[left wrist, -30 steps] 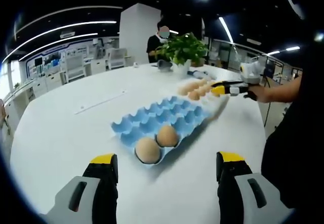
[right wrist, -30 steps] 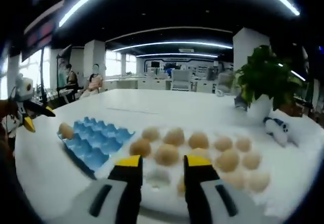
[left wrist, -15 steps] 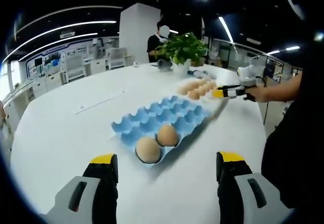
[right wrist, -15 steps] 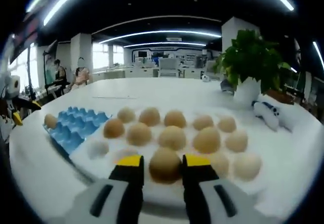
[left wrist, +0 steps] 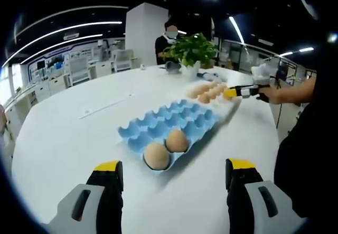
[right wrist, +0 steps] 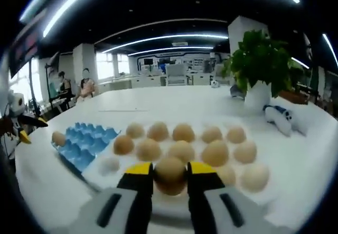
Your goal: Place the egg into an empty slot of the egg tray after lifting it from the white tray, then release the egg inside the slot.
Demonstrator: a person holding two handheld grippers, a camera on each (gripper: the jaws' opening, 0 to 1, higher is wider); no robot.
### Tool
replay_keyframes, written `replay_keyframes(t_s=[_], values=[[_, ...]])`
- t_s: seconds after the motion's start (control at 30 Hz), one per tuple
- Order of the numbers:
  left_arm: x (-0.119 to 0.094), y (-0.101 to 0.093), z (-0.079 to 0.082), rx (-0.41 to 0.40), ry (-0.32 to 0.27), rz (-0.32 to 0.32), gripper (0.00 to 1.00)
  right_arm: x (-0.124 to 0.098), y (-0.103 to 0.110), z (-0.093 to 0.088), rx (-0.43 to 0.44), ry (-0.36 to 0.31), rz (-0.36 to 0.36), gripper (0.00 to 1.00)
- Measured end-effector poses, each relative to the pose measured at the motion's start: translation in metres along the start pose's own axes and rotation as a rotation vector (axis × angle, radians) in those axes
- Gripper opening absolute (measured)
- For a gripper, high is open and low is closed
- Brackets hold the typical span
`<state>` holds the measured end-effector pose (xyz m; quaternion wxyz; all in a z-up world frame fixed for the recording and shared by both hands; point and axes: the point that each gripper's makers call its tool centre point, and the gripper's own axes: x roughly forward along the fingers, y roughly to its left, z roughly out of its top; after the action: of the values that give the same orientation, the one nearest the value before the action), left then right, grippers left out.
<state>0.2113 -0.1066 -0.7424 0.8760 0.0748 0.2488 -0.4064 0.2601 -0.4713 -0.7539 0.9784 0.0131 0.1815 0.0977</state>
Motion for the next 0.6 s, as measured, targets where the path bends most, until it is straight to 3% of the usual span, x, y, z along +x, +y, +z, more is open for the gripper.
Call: replay_keyframes(t_s=[0.17, 0.47, 0.6], values=[[0.0, -0.001, 0.0, 0.004, 0.003, -0.003, 0.81, -0.002, 0.019, 0.012, -0.004, -0.027, 0.049, 0.24], [0.002, -0.002, 0.001, 0.009, 0.005, -0.007, 0.81, 0.007, 0.093, 0.02, -0.111, -0.04, 0.241, 0.25], [0.001, -0.001, 0.002, 0.01, 0.002, -0.007, 0.81, 0.016, 0.12, 0.022, -0.108, -0.038, 0.31, 0.25]])
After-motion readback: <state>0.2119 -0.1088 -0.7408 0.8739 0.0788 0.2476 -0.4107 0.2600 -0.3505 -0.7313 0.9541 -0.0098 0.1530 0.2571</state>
